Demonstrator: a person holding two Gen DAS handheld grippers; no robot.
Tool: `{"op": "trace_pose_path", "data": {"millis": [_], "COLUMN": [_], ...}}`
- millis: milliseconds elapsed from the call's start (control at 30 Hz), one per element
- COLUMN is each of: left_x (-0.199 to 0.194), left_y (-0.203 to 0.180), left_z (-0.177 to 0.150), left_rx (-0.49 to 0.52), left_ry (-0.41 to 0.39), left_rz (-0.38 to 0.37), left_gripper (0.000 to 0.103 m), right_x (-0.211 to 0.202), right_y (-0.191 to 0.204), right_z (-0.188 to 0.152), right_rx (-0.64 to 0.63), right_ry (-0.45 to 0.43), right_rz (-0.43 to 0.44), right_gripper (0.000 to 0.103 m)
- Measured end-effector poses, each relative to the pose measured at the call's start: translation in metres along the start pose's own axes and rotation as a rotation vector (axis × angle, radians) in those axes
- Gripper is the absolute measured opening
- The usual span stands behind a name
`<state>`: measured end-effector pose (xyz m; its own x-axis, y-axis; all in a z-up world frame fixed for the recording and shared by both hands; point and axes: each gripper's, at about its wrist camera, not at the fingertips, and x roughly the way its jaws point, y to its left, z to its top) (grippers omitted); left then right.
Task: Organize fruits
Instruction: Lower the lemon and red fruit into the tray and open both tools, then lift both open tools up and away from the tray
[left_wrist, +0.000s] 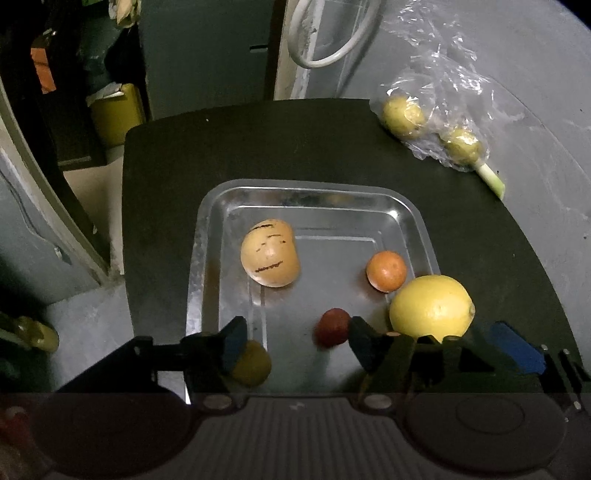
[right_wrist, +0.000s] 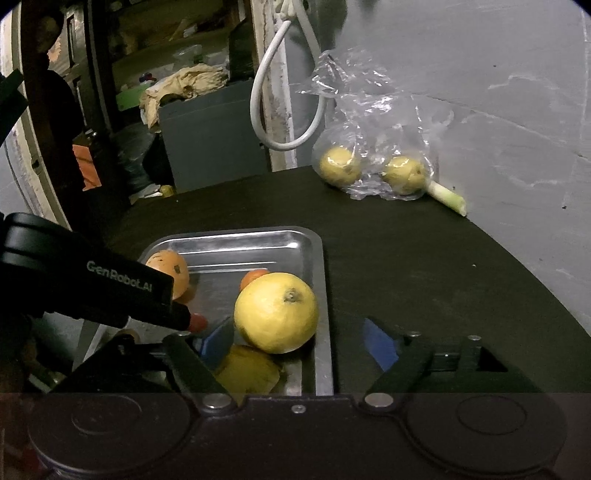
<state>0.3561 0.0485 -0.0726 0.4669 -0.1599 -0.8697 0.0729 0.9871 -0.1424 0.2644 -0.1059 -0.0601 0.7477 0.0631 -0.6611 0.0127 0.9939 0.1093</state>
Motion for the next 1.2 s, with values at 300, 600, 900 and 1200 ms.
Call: {"op": "trace_pose_path", "data": {"millis": [300, 600, 900, 1200], "left_x": [-0.014, -0.035, -0.054, -0.072], "left_y": [0.005, 0.009, 0.009, 0.008], "left_z": [-0.002, -0.003, -0.008, -0.023], "left_rx": [0.044, 0.110, 0.154, 0.174], "left_ry": [-0.029, -0.078, -0.111, -0.138], "left_rz": [0.016, 0.041, 0.049, 0.031], "left_gripper": [0.090, 0.099, 0.102, 0.102], "right_x": [-0.015, -0.036, -0.060, -0.084], "right_y": [0.002, 0.007, 0.006, 0.007], "right_z": [-0.003, -0.004, -0.004, -0.007], "right_rx": [0.026, 0.048, 0.050, 0.017], "right_ry": [-0.015, -0.041, -0.065, -0.085], "right_rz": [-0.033, -0.077, -0.102, -0.128], "right_gripper": [0.095, 0.100, 0.102, 0.102]}}
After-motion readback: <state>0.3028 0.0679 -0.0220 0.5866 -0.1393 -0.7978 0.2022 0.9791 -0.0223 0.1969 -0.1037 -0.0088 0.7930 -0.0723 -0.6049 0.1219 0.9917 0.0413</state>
